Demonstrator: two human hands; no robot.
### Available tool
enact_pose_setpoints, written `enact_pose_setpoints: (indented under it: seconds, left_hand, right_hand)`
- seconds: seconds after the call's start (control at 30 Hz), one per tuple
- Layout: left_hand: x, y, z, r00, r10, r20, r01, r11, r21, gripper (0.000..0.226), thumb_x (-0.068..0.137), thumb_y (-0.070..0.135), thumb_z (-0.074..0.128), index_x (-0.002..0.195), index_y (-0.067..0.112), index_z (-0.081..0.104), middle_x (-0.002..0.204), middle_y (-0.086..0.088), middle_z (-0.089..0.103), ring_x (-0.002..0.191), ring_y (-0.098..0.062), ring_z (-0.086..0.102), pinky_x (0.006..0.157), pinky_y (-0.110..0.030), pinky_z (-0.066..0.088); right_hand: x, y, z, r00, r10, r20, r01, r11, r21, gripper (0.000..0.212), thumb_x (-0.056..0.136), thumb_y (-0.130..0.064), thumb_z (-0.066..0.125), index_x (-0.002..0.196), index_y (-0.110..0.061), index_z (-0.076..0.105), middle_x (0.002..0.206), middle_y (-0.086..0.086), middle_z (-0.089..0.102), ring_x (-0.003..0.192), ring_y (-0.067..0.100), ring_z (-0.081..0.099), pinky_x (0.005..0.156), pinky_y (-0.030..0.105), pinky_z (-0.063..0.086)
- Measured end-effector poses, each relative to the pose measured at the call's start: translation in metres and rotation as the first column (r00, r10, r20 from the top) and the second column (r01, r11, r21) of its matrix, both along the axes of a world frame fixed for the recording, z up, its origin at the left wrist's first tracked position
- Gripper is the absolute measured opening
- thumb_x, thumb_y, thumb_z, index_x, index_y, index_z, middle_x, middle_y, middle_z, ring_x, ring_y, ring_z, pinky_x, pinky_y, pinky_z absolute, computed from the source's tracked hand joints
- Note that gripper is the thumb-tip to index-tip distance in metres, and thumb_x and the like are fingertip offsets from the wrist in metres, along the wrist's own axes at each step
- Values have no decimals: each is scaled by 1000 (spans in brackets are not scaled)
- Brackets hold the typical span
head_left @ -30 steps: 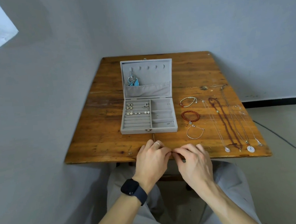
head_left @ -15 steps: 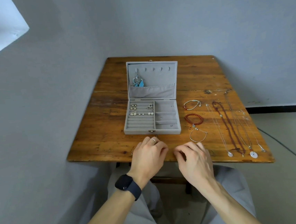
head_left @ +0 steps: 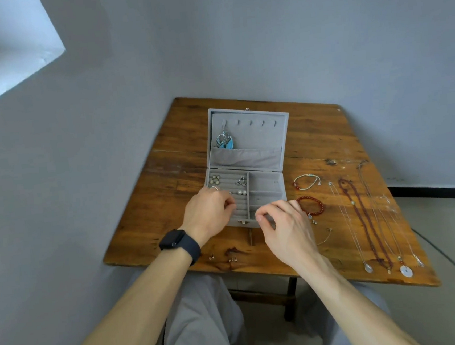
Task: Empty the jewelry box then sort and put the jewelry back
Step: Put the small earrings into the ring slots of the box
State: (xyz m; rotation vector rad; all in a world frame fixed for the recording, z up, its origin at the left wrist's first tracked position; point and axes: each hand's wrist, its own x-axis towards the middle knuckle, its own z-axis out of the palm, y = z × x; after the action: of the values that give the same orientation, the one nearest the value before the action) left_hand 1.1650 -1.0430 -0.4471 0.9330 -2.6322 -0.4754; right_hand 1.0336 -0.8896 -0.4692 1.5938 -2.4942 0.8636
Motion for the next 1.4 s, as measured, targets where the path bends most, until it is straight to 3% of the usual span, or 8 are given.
enact_pose_setpoints:
  seconds: [0.3, 0.53, 0.73, 0.83, 0.93, 1.2, 1.4]
  left_hand:
    - [-14, -18, -3, 987, -90, 137, 73, 990, 121, 14, 95, 34, 63, 99, 28, 75, 98, 6, 72, 86, -14, 67, 76, -38, 60]
    - [-18, -16, -6, 985, -52, 163, 40, 997, 73, 16, 96, 35, 61, 101, 27, 75, 100, 2, 72, 88, -18, 67, 74, -38, 60]
    - [-20, -13, -3, 982, -50, 183, 51, 999, -2, 16, 96, 34, 61, 104, 26, 73, 100, -1, 68, 93, -20, 63, 75, -39, 58]
    - [-20, -12, -7, 987, -40, 157, 35, 999, 35, 16, 94, 30, 62, 106, 22, 67, 99, -1, 66, 92, -21, 62, 75, -41, 58]
    - [-22, -13, -10, 991, -14, 136, 0, 995, 103, 21, 92, 27, 65, 110, 21, 56, 96, 0, 64, 87, -22, 63, 73, -43, 59]
    - [-26, -11, -8, 985, 43, 167, -70, 984, 162, 9, 92, 21, 62, 100, 21, 64, 97, -2, 66, 89, -23, 63, 73, -39, 58]
    - [-19, -12, -11, 994, -2, 109, -18, 984, 176, 6, 94, 29, 65, 95, 23, 68, 94, 2, 68, 85, -17, 63, 74, -38, 57]
  right_hand:
    - [-9, -24, 7, 999, 38, 5, -39, 997, 71, 10, 95, -27, 62, 99, -27, 71, 105, -7, 64, 101, 17, 50, 81, 35, 47]
    - [-10, -39, 7, 990, 108, -92, -96, 987, 131, 14, 95, -25, 61, 101, -22, 72, 110, -3, 62, 106, 21, 51, 85, 35, 45]
    - [-15, -55, 19, 979, 182, -91, -143, 934, 326, 21, 94, -23, 56, 110, -21, 71, 121, -2, 56, 118, 23, 43, 96, 40, 45]
    - [-16, -64, 25, 979, 188, -80, -141, 907, 397, 26, 91, -21, 57, 114, -21, 71, 120, 0, 54, 118, 24, 43, 97, 42, 45]
    - [-13, -66, 23, 985, 160, -70, -127, 932, 341, 20, 92, -19, 60, 107, -23, 71, 118, -1, 56, 113, 23, 47, 91, 40, 48]
    - [-6, -64, 16, 994, 100, -50, -84, 966, 246, 26, 92, -15, 63, 116, -21, 71, 119, 0, 59, 111, 23, 49, 89, 35, 49]
    - [-3, -56, 9, 994, 99, -38, -90, 978, 188, 27, 96, -18, 61, 121, -18, 68, 124, 0, 60, 113, 21, 52, 92, 34, 49]
